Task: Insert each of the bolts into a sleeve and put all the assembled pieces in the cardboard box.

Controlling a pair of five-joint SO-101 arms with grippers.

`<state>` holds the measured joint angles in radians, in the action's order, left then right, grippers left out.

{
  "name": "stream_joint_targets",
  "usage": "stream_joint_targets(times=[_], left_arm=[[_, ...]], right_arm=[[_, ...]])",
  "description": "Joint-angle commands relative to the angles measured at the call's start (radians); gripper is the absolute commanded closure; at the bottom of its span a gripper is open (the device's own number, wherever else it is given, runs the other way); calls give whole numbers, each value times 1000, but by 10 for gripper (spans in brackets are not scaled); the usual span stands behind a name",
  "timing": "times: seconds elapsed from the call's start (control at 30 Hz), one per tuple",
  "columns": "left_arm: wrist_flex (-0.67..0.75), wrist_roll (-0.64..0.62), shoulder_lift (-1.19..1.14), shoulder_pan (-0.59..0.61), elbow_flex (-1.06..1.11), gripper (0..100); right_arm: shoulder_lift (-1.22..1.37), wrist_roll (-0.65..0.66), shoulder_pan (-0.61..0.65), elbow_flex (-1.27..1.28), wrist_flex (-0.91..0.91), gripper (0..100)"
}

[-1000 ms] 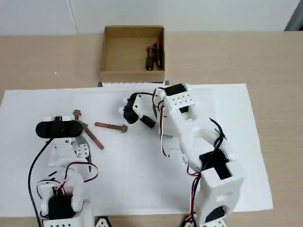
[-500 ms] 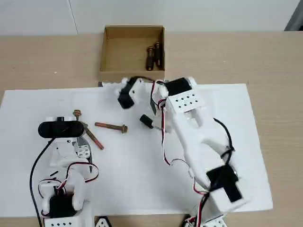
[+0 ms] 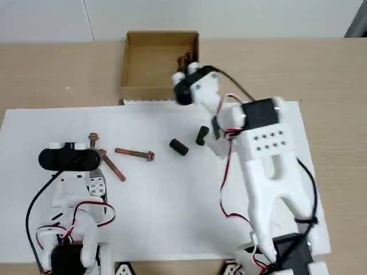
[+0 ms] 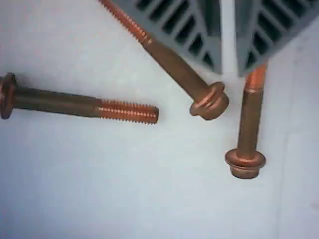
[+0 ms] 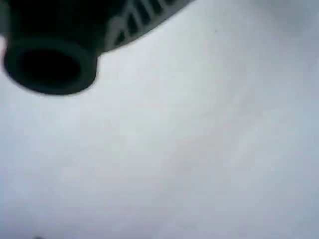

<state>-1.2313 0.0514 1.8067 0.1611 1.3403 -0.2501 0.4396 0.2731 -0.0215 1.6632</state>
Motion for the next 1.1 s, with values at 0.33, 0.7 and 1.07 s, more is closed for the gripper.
stream_joint_targets(times=[0.33,0.7,1.07], left_arm=[[-109,-15,-232,3,-292,994],[-247,-158,-764,2,-661,994],[-259,-155,-1232,2,-901,994]], right_arm=[[-107,-17,-165,143,1,995],[-248,-17,-213,310,-42,995],[-410,-11,-213,529,-127,995]])
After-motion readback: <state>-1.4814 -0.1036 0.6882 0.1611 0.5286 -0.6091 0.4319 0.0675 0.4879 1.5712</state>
